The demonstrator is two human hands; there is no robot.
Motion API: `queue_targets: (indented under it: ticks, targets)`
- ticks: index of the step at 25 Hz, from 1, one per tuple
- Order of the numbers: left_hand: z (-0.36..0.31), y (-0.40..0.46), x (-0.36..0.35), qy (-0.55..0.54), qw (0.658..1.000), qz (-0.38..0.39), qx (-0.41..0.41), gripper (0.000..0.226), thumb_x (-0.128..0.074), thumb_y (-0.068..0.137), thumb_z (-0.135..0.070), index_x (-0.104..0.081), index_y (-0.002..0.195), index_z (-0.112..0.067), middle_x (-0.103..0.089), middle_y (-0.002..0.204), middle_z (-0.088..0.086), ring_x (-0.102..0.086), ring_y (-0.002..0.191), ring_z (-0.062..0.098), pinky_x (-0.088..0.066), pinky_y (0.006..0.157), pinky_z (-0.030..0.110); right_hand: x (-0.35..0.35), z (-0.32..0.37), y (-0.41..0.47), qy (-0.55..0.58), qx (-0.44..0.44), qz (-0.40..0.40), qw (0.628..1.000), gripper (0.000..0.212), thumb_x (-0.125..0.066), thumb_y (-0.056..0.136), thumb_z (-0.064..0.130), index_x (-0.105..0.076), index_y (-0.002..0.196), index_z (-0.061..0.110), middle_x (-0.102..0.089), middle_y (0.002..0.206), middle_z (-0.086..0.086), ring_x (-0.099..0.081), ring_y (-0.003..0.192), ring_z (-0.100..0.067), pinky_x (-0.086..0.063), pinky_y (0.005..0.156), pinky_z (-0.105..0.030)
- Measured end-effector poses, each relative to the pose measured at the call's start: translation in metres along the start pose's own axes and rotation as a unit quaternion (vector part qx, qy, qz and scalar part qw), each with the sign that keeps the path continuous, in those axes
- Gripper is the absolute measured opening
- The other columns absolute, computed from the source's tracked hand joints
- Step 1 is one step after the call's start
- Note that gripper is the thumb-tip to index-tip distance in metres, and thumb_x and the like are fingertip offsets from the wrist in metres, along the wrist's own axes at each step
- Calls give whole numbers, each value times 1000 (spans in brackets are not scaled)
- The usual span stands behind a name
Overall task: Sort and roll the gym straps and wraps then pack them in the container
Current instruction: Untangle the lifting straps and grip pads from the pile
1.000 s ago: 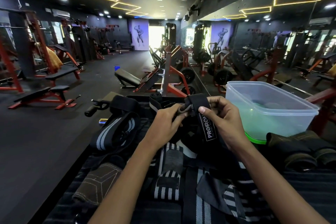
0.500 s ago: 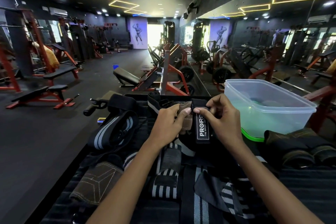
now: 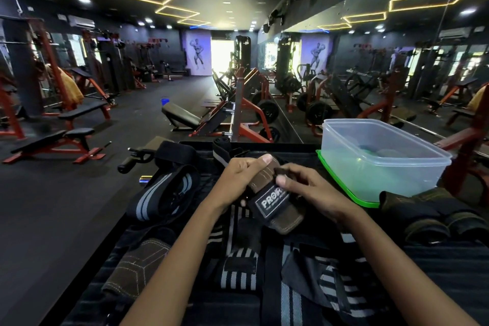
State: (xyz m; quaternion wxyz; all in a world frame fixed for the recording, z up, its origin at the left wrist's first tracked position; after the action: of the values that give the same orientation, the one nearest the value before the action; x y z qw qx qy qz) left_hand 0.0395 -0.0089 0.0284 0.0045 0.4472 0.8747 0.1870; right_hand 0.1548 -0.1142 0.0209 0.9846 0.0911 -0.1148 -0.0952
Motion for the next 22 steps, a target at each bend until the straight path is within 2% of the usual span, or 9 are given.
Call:
queue_targets:
  ticks: [2, 3, 5, 7, 9, 11, 15, 20, 22]
  targets:
    - [1, 2, 6, 25, 999, -35, -17, 46, -53, 95, -42, -65, 64, -10, -59, 59, 3, -54, 55, 14, -42, 58, 23, -1, -7, 1, 75, -61, 44, 994, 38, -77, 75, 15, -67, 111, 11, -71, 108, -12, -68, 99, -24, -57, 84, -33]
    - [3, 4, 10, 53, 996, -65, -29, 46, -52, 95, -44, -65, 68, -9, -60, 62, 3, -55, 57, 13, -42, 60, 24, -1, -10, 2, 72, -74, 32, 994, 42, -80, 70, 14, -68, 110, 10, -71, 108, -14, -69, 99, -26, -57, 83, -34]
    - [11, 6, 18, 129, 981, -127, -64, 31, -54, 96, -37, -67, 84, -13, -64, 77, -1, -58, 67, 7, -43, 67, 21, 7, -15, 4, 63, -83, -47, 993, 50, -87, 64, 19, -68, 108, 5, -72, 105, -18, -70, 93, -28, -57, 79, -35]
    - [15, 5, 26, 231, 953, -156, -121, 13, -61, 93, -25, -65, 102, -17, -60, 101, -6, -57, 88, 1, -42, 76, 16, 19, -16, 1, 72, -82, -123, 986, 41, -88, 63, 24, -71, 96, 7, -73, 96, -16, -71, 83, -24, -57, 70, -32]
    - [22, 5, 30, 279, 936, -146, -160, 31, -68, 87, -23, -60, 117, -17, -55, 117, -8, -53, 108, 4, -43, 89, 20, 34, -14, -6, 96, -79, -173, 977, 32, -83, 65, 26, -71, 88, 7, -74, 87, -12, -70, 71, -19, -57, 63, -28]
    - [25, 3, 26, 279, 935, -128, -175, 42, -70, 84, -27, -56, 123, -19, -53, 123, -10, -50, 117, 5, -42, 98, 24, 48, -14, -16, 88, -88, -203, 971, 39, -77, 67, 34, -71, 91, 5, -74, 85, -13, -69, 68, -21, -57, 64, -28]
    - [30, 1, 12, 276, 939, -94, -183, 52, -73, 83, -31, -54, 130, -22, -53, 128, -13, -48, 122, 2, -41, 103, 24, 71, -13, -48, 82, -90, -242, 963, 50, -76, 65, 41, -72, 96, 2, -73, 93, -18, -68, 77, -27, -55, 75, -35]
    - [42, 5, 4, 293, 944, -85, -122, 58, -71, 84, -35, -51, 135, -16, -53, 135, -4, -47, 127, 11, -40, 107, 34, 106, -6, -99, 64, -79, -295, 950, 51, -78, 65, 38, -70, 97, -1, -74, 92, -17, -71, 76, -25, -57, 68, -30]
    - [45, 6, -2, 295, 949, -68, -90, 61, -72, 83, -35, -50, 137, -15, -52, 138, -1, -46, 128, 15, -38, 107, 32, 124, -1, -120, 51, -71, -324, 942, 45, -75, 68, 36, -71, 94, 0, -74, 86, -14, -70, 70, -21, -57, 62, -27]
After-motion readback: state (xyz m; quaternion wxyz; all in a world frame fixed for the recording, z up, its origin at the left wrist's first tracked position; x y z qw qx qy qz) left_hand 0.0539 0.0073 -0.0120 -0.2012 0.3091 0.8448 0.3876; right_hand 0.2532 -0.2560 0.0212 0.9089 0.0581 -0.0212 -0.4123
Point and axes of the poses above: each hand's wrist, its own y-axis towards the middle knuckle, its own x-axis out of the back of the hand, z = x × y, the point moved 4 cm from there along y, towards the middle knuckle
